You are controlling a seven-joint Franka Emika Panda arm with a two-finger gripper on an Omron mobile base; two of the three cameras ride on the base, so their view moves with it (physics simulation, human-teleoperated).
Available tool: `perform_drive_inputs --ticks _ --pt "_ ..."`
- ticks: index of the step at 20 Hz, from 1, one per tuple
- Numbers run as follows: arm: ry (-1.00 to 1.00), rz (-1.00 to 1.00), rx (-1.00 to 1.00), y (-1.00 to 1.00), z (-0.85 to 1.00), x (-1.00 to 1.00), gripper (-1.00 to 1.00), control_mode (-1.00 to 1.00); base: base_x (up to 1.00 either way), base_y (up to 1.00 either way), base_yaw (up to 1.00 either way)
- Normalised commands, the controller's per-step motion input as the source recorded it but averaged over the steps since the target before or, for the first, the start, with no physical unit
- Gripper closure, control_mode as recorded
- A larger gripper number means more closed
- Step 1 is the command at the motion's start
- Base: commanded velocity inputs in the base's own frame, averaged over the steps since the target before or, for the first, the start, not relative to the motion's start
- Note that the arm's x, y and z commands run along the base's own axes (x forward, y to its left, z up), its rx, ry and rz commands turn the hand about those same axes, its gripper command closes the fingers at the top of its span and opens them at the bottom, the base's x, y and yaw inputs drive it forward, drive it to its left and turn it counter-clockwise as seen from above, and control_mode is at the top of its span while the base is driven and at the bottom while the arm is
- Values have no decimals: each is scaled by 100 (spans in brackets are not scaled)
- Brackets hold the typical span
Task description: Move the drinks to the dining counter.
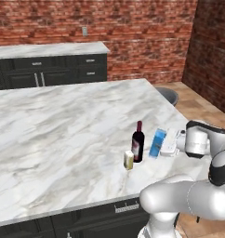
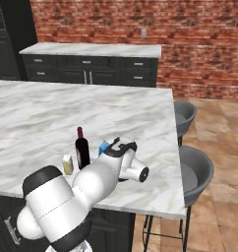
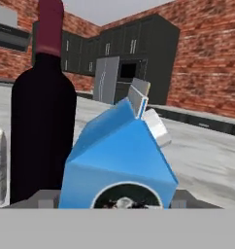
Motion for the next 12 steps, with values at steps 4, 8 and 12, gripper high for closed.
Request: perform_drive_inputs --ticks 4,8,12 --pt "-2 0 -2 34 0 -40 -100 -100 0 0 0" --pt "0 0 -1 21 5 -17 -100 -100 0 0 0" --pt "0 0 0 -2 54 -19 -100 -100 0 0 0"
